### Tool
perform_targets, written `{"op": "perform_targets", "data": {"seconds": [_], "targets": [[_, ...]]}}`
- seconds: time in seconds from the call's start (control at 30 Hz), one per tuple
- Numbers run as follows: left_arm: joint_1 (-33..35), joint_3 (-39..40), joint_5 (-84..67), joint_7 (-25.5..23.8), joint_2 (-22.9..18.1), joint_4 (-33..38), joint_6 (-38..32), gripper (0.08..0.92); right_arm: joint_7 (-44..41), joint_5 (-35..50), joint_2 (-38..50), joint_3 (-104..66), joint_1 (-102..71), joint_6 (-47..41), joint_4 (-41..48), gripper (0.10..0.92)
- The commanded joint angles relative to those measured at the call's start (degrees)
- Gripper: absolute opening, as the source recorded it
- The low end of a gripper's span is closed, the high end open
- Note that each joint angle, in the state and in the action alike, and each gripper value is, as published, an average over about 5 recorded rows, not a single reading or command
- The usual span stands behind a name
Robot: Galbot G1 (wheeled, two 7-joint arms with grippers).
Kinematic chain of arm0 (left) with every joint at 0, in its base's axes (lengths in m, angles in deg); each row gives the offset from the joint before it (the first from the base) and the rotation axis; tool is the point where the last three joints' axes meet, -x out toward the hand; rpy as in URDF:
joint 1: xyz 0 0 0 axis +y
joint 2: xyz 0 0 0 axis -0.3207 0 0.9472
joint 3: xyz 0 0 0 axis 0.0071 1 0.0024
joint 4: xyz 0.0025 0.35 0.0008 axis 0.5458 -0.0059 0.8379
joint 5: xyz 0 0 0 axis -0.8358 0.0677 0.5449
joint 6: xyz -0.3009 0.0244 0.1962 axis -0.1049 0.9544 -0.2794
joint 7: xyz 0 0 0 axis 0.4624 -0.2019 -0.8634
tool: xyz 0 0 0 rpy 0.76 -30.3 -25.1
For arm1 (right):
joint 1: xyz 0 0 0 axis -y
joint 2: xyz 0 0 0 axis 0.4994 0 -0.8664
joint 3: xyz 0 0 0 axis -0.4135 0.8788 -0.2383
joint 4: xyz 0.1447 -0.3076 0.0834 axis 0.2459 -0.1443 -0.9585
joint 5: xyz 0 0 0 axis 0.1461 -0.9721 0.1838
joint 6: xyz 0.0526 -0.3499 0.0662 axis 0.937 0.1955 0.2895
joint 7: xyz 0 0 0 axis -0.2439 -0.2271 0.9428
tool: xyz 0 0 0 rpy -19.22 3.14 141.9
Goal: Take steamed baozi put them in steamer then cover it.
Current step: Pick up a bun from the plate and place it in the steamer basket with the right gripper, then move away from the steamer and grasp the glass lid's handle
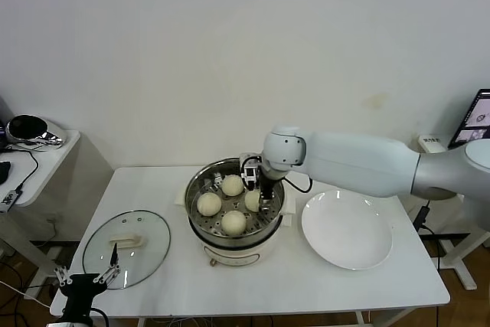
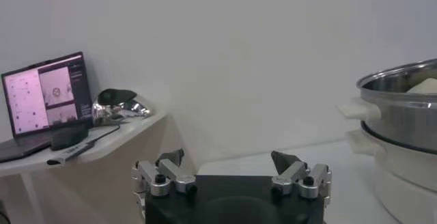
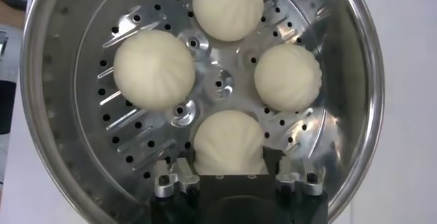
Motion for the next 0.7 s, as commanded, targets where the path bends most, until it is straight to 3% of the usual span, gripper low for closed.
{"op": "perform_targets", "data": {"seconds": [0.03,0.23,0.43,0.53,0.7], "targets": [[-0.02,-0.01,-0.02,0.02,0.05,0.01,0.01,0.823,1.92,0.22,4.39,-4.21,1.07,-0.13,-3.37,0.804],[0.15,-0.07,-0.01,0.1,0.22,-0.04,0.13,0.823,15.57,8.6,13.21,-11.37,-3.41,1.86,-12.41,0.822],[0.27,-0.14,0.04,0.13,0.12,-0.37,-0.28,0.823,38.0,9.15,23.6,-27.36,-23.51,17.65,-21.18,0.823],[0.28,-0.03,0.01,0.13,-0.1,-0.36,-0.95,0.823,44.64,5.16,26.37,-40.46,-39.81,27.15,-23.44,0.823],[0.4,0.29,0.28,1.26,-0.81,-0.31,-1.49,0.823,45.98,-8.65,24.25,-68.6,-68.06,40.21,-25.58,0.823]]}}
